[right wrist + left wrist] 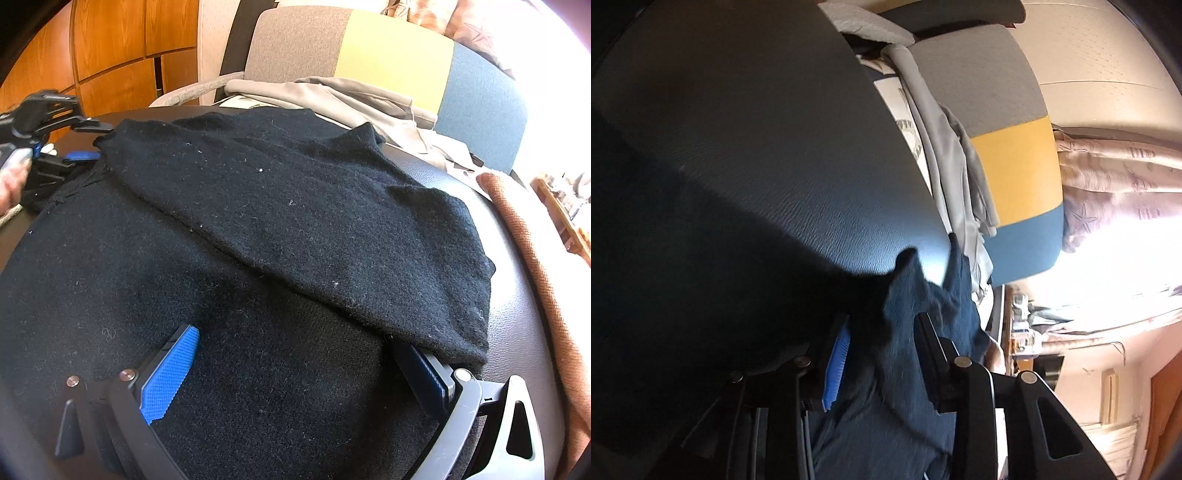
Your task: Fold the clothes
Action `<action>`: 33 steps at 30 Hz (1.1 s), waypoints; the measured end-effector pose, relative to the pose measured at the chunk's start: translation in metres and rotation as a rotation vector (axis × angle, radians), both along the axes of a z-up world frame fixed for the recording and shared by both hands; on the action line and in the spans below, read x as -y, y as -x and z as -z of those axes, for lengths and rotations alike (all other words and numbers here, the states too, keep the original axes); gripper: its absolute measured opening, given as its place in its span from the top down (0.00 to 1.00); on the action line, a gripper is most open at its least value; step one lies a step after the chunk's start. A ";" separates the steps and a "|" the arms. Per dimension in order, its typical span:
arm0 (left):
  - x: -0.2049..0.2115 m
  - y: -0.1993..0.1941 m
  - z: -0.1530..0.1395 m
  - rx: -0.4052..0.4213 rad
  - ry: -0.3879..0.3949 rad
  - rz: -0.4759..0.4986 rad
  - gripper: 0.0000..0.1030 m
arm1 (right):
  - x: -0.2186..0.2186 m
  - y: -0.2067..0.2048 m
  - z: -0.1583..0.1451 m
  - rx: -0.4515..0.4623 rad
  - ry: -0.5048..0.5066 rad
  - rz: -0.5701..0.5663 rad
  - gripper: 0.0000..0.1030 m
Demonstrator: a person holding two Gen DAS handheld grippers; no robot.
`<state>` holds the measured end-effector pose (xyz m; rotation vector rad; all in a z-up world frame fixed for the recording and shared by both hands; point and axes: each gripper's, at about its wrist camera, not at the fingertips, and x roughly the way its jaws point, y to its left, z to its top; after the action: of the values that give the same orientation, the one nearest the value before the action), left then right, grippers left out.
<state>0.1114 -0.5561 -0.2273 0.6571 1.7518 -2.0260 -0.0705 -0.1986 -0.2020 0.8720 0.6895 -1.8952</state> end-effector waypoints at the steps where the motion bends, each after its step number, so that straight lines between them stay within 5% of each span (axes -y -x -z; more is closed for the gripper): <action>1: 0.000 0.003 -0.003 0.000 0.021 0.013 0.68 | 0.000 0.000 0.000 0.000 0.000 0.000 0.00; 4: -0.002 0.002 -0.013 0.032 0.080 0.015 0.98 | 0.000 0.000 0.000 0.002 0.000 0.000 0.00; 11: -0.016 -0.036 -0.053 -0.075 0.131 -0.026 0.96 | -0.003 0.005 -0.002 0.021 0.012 0.028 0.00; 20: -0.006 -0.016 -0.006 0.241 0.169 0.066 0.95 | -0.007 0.013 -0.004 0.065 0.029 0.061 0.00; 22: -0.008 -0.020 -0.010 0.257 0.198 0.061 0.93 | -0.011 0.012 -0.008 0.094 0.019 0.055 0.00; 25: -0.013 -0.032 -0.025 0.302 0.278 0.037 0.88 | -0.036 0.010 -0.024 0.227 0.089 0.064 0.00; 28: -0.021 -0.046 -0.045 0.238 0.333 0.027 0.85 | -0.093 0.023 -0.037 0.461 0.313 0.182 0.00; 33: -0.052 -0.020 -0.065 0.175 0.421 0.140 0.84 | -0.150 0.046 -0.036 0.827 0.694 0.308 0.00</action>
<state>0.1313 -0.5039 -0.1621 0.8037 1.1576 -2.2570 -0.1170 -0.0485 -0.1665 1.1892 -0.5959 -1.6216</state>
